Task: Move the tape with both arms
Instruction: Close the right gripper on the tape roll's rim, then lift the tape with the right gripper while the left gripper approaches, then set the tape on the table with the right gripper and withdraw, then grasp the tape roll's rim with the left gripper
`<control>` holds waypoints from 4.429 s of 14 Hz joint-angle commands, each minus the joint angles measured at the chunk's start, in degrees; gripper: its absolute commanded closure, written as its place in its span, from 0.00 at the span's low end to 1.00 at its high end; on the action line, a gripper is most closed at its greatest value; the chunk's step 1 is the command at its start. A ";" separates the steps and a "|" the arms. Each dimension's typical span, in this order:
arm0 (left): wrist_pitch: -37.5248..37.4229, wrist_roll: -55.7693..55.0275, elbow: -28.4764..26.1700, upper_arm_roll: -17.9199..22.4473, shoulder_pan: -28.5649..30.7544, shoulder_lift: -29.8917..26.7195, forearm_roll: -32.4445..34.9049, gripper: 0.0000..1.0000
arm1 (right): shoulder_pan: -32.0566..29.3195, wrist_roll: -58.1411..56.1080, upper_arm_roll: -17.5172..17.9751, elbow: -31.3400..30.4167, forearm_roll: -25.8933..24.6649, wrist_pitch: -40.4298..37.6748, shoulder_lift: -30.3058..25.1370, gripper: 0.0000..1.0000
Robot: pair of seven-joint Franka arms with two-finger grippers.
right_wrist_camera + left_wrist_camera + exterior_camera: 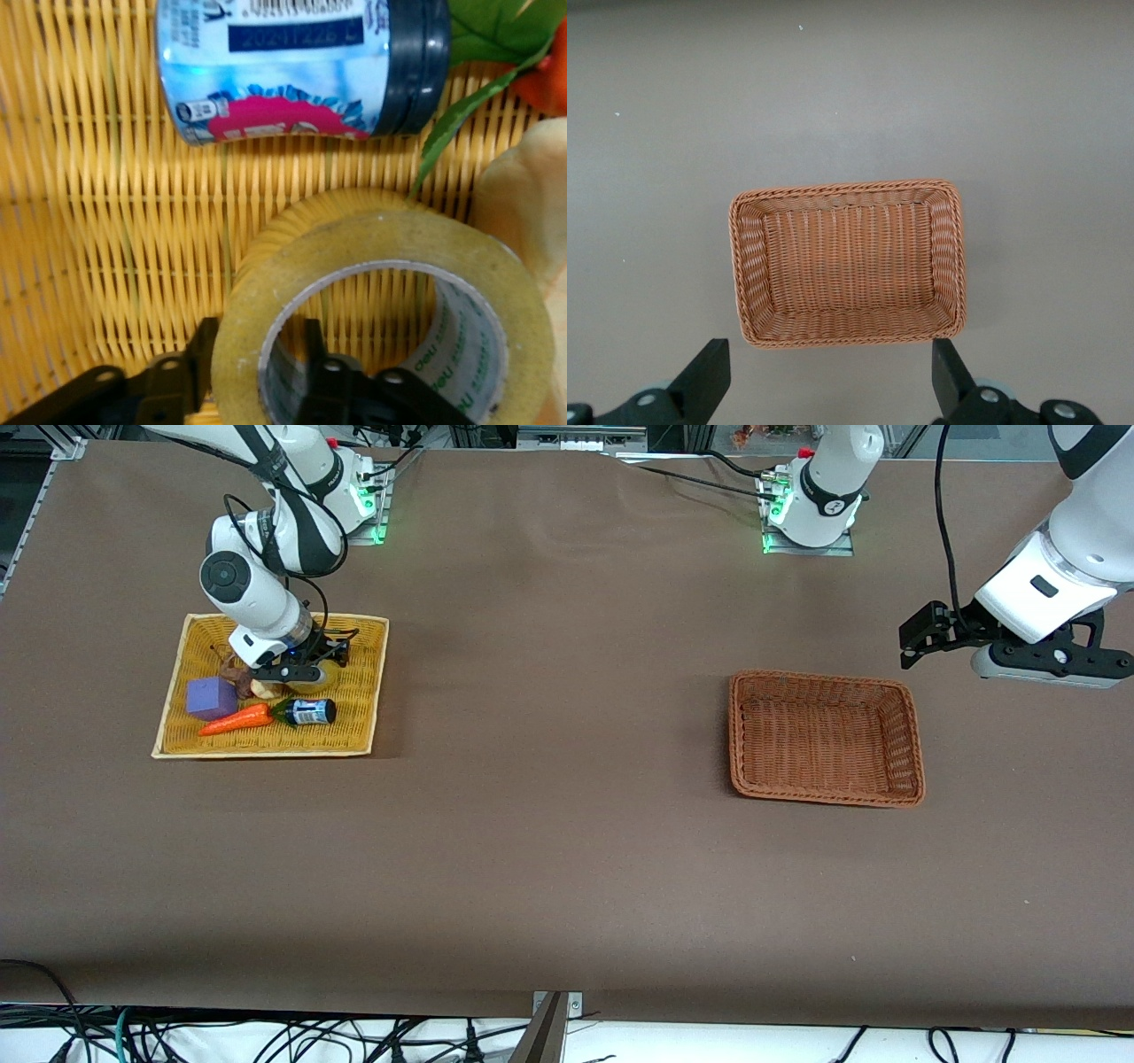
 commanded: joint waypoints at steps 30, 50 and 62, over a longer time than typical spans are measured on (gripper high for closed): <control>-1.16 0.79 1.90 0.08 -0.02 1.13 -1.23 0.00 | 26.81 63.45 21.31 68.89 -19.51 -27.13 42.60 0.75; 3.21 -4.46 1.36 -9.23 -3.08 15.43 -13.36 0.00 | 0.21 7.43 18.43 73.99 -12.77 -57.80 17.93 0.00; 28.62 -43.69 1.63 -9.33 -31.47 38.03 -1.59 0.00 | -4.48 -10.73 -2.76 59.06 0.70 -54.72 -7.57 0.00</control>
